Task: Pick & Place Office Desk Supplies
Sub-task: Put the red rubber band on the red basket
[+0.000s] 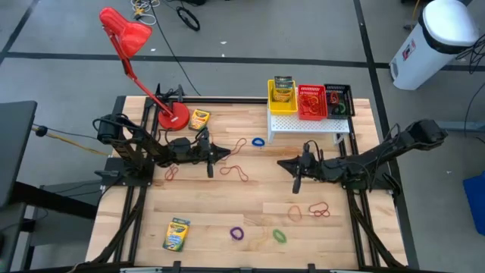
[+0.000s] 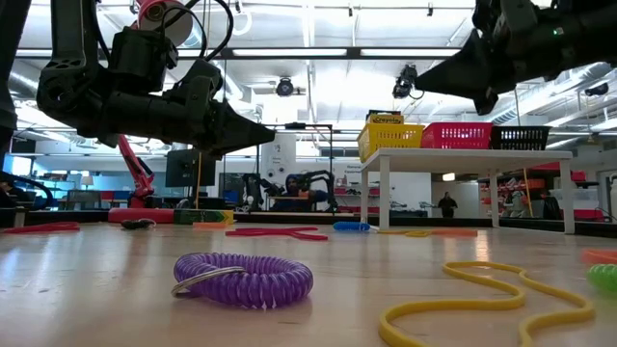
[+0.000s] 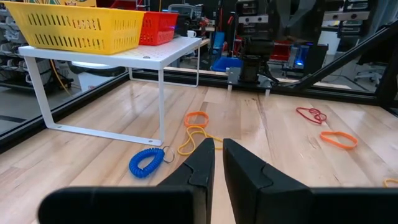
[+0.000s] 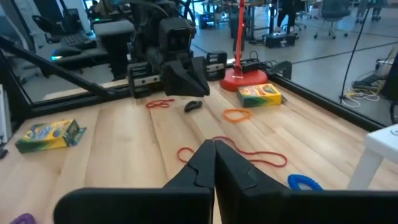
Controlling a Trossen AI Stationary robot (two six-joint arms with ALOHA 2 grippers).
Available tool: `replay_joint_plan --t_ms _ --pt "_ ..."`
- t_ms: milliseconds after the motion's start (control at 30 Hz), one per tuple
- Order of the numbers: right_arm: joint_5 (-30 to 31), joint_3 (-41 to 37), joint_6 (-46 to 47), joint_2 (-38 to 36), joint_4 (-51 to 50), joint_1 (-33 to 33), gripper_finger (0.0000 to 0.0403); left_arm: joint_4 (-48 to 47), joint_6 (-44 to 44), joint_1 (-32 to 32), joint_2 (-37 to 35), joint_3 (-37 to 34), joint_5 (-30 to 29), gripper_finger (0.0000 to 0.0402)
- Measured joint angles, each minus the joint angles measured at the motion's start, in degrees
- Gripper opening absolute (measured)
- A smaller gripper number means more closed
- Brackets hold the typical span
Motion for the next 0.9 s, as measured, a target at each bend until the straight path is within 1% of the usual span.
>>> replay_joint_plan --t_ms 167,500,667,900 --pt "-3.42 0.00 -1.14 0.00 0.48 0.02 0.0004 -0.02 0.02 -0.01 0.00 0.00 0.00 0.0038" --pt "-3.67 0.00 -1.56 0.00 0.35 0.02 0.0004 0.00 0.01 -0.01 0.00 0.00 0.00 0.0038" --pt "-5.72 0.00 -1.52 0.00 0.14 0.13 0.0004 0.00 0.00 0.00 0.00 0.00 0.00 0.0038" --pt "-6.18 0.00 -1.94 0.00 -0.13 2.46 0.0004 0.00 0.01 -0.01 0.00 0.00 0.00 0.0038"
